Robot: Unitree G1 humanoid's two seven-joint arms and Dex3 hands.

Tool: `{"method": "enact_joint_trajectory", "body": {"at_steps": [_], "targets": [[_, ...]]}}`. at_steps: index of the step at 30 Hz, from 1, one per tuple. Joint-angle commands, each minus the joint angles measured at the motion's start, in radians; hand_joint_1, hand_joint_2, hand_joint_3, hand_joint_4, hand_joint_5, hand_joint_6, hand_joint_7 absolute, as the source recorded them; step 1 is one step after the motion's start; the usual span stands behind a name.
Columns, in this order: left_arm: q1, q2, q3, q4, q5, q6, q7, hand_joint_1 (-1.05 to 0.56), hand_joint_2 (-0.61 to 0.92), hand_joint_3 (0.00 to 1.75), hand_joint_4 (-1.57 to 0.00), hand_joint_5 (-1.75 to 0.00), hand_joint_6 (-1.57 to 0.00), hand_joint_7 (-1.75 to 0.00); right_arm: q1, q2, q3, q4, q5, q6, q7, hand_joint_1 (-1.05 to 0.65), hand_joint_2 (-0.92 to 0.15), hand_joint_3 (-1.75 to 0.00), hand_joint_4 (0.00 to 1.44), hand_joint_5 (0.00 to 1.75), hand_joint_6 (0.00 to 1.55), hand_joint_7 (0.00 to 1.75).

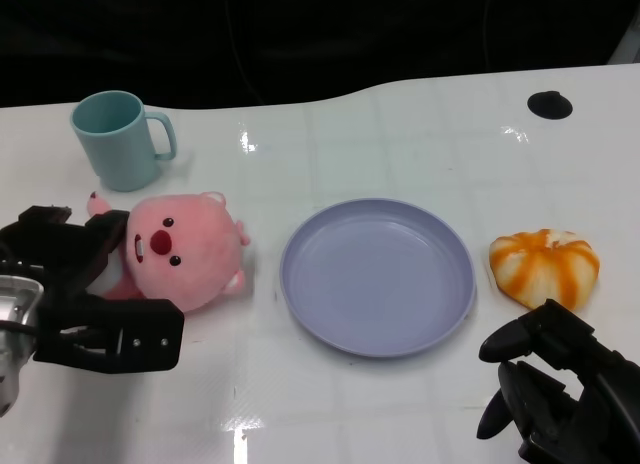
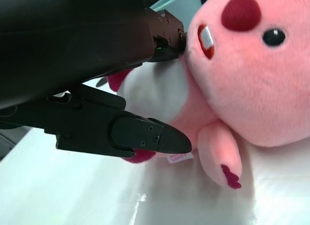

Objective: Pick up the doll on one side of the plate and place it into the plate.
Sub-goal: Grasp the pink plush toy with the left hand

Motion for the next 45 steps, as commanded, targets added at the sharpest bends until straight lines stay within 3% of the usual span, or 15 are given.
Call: {"method": "enact_joint_trajectory", "body": {"at_steps": [1,9,12,15,18,19,23,24,25,26,28,29,33,36,45], "targets": [[-0.035,-0.012,-0.035,0.102,-0.008,-0.02,0.031,-0.73,0.92,0.01,-0.07,-0.1,-0.13,-0.01,0.004,-0.007,-0.008,-0.009,0.001,0.003,-0.003,-0.29,-0.92,-0.64,0.47,1.75,0.31,1.72],[-0.106,-0.068,-0.067,0.341,-0.066,-0.096,0.156,-0.45,0.89,0.0,-0.26,-0.12,-0.26,-0.03,0.008,-0.009,-0.008,-0.017,0.0,0.01,-0.006,-0.3,-0.92,-0.64,0.47,1.75,0.31,1.72],[-0.116,-0.079,-0.072,0.39,-0.085,-0.121,0.206,-0.43,0.91,0.02,-0.38,-0.1,-0.4,-0.03,0.01,-0.009,-0.01,-0.021,0.003,0.011,-0.004,-0.3,-0.92,-0.63,0.47,1.75,0.31,1.72],[-0.122,-0.088,-0.081,0.421,-0.092,-0.129,0.258,-0.21,0.88,0.0,-0.52,-0.11,-0.57,-0.05,0.012,-0.012,-0.009,-0.019,-0.004,-0.003,-0.002,-0.29,-0.92,-0.63,0.47,1.75,0.32,1.72],[-0.125,-0.095,-0.083,0.453,-0.103,-0.153,0.307,-0.12,0.88,0.0,-0.78,-0.14,-0.79,-0.05,0.011,-0.011,-0.012,-0.022,0.0,0.009,-0.003,-0.29,-0.92,-0.63,0.47,1.75,0.32,1.71],[-0.127,-0.098,-0.083,0.467,-0.109,-0.162,0.319,-0.12,0.88,0.0,-0.94,-0.2,-0.91,-0.07,0.011,-0.011,-0.011,-0.022,-0.001,0.012,-0.005,-0.29,-0.92,-0.63,0.47,1.75,0.32,1.71],[-0.126,-0.104,-0.094,0.512,-0.122,-0.191,0.368,-0.17,0.91,0.01,-1.17,-0.3,-1.08,-0.07,0.012,-0.011,-0.012,-0.023,-0.001,0.013,-0.005,-0.3,-0.92,-0.63,0.47,1.75,0.32,1.71],[-0.125,-0.105,-0.101,0.521,-0.118,-0.193,0.381,-0.17,0.91,0.02,-0.98,-0.93,-1.01,-0.47,0.012,-0.012,-0.013,-0.023,-0.001,0.012,-0.005,-0.3,-0.92,-0.63,0.47,1.75,0.32,1.71],[-0.124,-0.107,-0.105,0.529,-0.119,-0.191,0.385,-0.19,0.92,0.03,-0.84,-1.33,-0.85,-0.91,0.013,-0.012,-0.014,-0.021,0.0,0.01,-0.003,-0.3,-0.92,-0.63,0.47,1.75,0.32,1.71],[-0.123,-0.108,-0.107,0.537,-0.121,-0.191,0.387,-0.21,0.92,0.03,-0.77,-1.57,-0.73,-1.27,0.013,-0.012,-0.015,-0.019,0.001,0.005,-0.001,-0.3,-0.92,-0.63,0.47,1.75,0.32,1.71],[-0.12,-0.108,-0.111,0.549,-0.126,-0.188,0.385,-0.22,0.92,0.05,-0.73,-1.7,-0.66,-1.49,0.013,-0.012,-0.015,-0.016,0.001,0.003,-0.001,-0.3,-0.92,-0.63,0.47,1.75,0.32,1.71],[-0.118,-0.108,-0.112,0.554,-0.129,-0.188,0.386,-0.22,0.92,0.15,-0.74,-1.73,-0.61,-1.64,0.013,-0.011,-0.014,-0.018,0.0,0.006,-0.002,-0.3,-0.92,-0.63,0.47,1.75,0.32,1.7],[-0.108,-0.103,-0.1,0.56,-0.153,-0.204,0.393,-0.2,0.92,0.3,-0.69,-1.75,-0.6,-1.63,0.014,-0.009,-0.011,-0.019,-0.001,0.005,-0.004,-0.3,-0.92,-0.63,0.47,1.75,0.32,1.7],[-0.104,-0.098,-0.108,0.557,-0.152,-0.222,0.449,-0.18,0.91,0.28,-0.74,-1.75,-0.56,-1.73,0.015,-0.007,-0.009,-0.022,-0.004,0.008,-0.008,-0.3,-0.92,-0.63,0.47,1.75,0.32,1.7],[-0.115,-0.095,-0.084,0.52,-0.181,-0.278,0.544,-0.17,0.91,0.28,-0.83,-1.75,-0.6,-1.75,0.007,-0.006,-0.005,-0.014,-0.008,0.005,-0.011,-0.3,-0.92,-0.63,0.47,1.75,0.32,1.7]]}}
